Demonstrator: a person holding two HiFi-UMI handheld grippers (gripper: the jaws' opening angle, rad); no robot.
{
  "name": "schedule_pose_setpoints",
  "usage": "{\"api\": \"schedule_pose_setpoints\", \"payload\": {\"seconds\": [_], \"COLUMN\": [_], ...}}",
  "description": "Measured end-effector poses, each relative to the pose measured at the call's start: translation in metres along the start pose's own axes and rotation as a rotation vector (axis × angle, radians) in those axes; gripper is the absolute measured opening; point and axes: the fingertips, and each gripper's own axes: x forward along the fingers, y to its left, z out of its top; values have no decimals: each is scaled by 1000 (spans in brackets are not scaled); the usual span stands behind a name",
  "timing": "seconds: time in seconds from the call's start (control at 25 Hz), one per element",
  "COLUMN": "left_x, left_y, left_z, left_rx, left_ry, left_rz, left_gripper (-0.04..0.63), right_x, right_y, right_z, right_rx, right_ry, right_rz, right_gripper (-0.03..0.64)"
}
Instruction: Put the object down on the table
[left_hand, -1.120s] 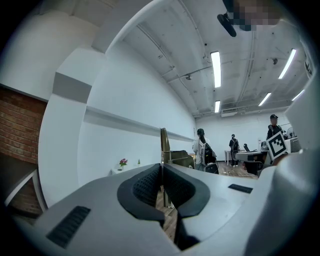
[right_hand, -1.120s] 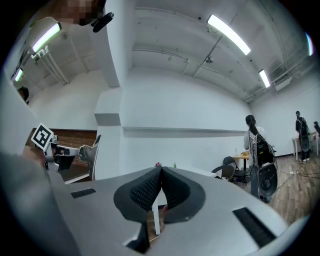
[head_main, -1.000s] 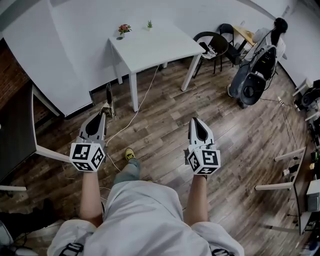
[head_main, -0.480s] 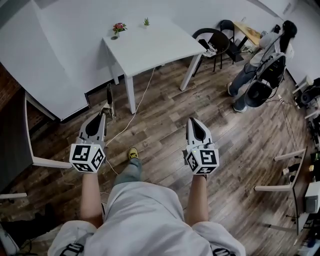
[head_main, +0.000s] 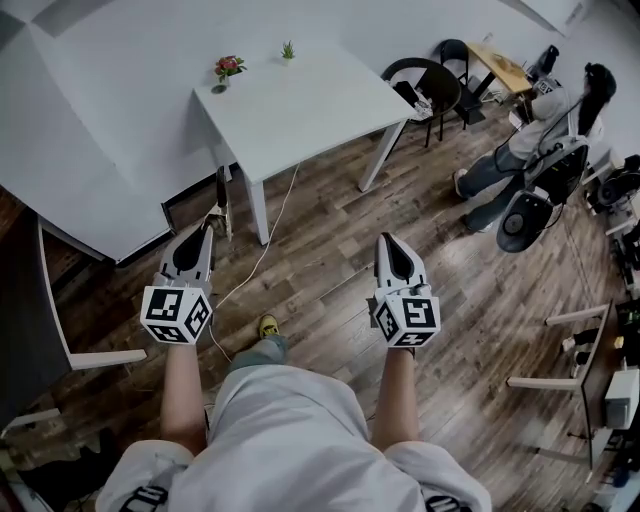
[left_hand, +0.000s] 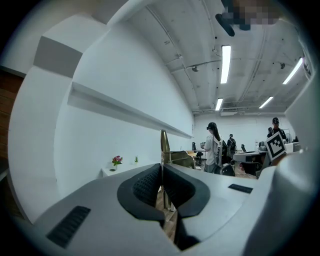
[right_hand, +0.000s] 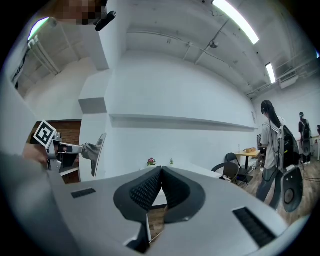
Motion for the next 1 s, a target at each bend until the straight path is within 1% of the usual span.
{"api": "schedule_pose_setpoints", "payload": {"seconds": [0.2,0.32,0.48,0.72,1.0], "left_x": [50,68,88,119,168], "left_y": [40,56,70,80,82], "left_z": [15,22,20,21,25], "left_rx": [-10,-17,-27,-28,-21], "left_ry": [-4,-12,-7,-4,6], "left_rz": [-25,-41,-54,-77,-95], "left_gripper": [23,23,23,23,23], "right_x": [58,77,97,123,156], "right_y": [4,3,1,-9,-38], "right_z": [17,25,24,21,24], "right_rx": [-20,-21,-18,-9,2], "right_ry": [7,5,9,15,9], "right_rz": [-14,-32,-48,-67,-86], "right_gripper": [9,9,9,9,9]}}
